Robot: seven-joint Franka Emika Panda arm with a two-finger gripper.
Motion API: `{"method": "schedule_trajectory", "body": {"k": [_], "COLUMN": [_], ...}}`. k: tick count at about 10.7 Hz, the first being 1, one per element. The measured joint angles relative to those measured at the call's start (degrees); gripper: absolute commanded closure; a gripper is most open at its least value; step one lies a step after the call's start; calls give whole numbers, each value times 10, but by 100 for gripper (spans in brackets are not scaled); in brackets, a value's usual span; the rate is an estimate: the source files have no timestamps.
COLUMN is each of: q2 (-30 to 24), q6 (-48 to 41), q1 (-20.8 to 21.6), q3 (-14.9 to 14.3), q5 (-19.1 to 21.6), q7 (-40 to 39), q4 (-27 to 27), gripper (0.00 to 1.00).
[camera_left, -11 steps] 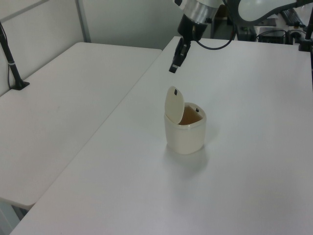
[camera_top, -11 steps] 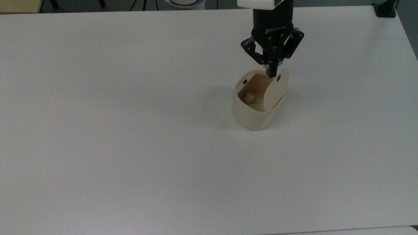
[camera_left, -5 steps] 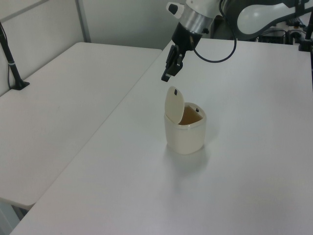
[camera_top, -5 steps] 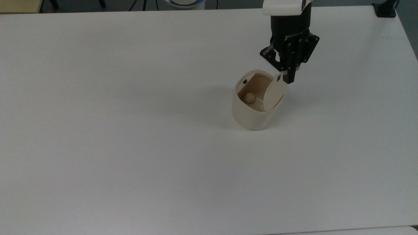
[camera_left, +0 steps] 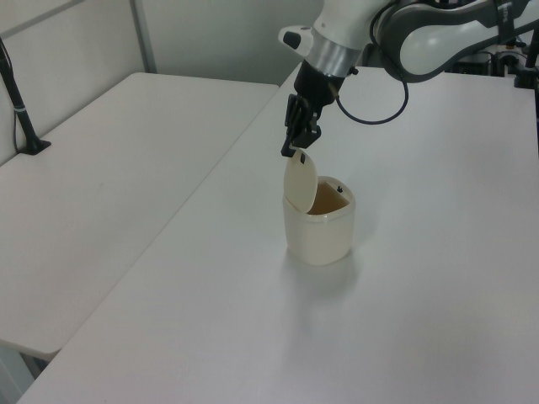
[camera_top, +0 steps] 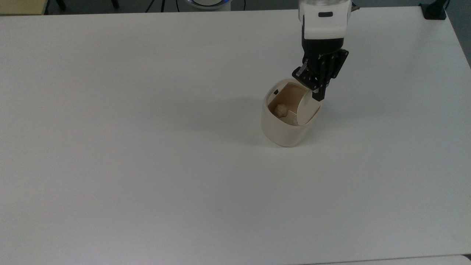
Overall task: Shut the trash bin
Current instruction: 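Push the lid over and down onto the bin rim with the gripper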
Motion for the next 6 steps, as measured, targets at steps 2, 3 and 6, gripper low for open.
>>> {"method": "schedule_trajectory", "body": {"k": [2, 3, 6], "q2": [0, -1, -1], "q6": [-64, -90, -114], "q1": [-2, -3, -3], "q3": [0, 0, -1], "q5": [0, 0, 0], "q7": [-32, -43, -51], "q4": [3, 5, 6], "gripper": [98, 99, 100]}}
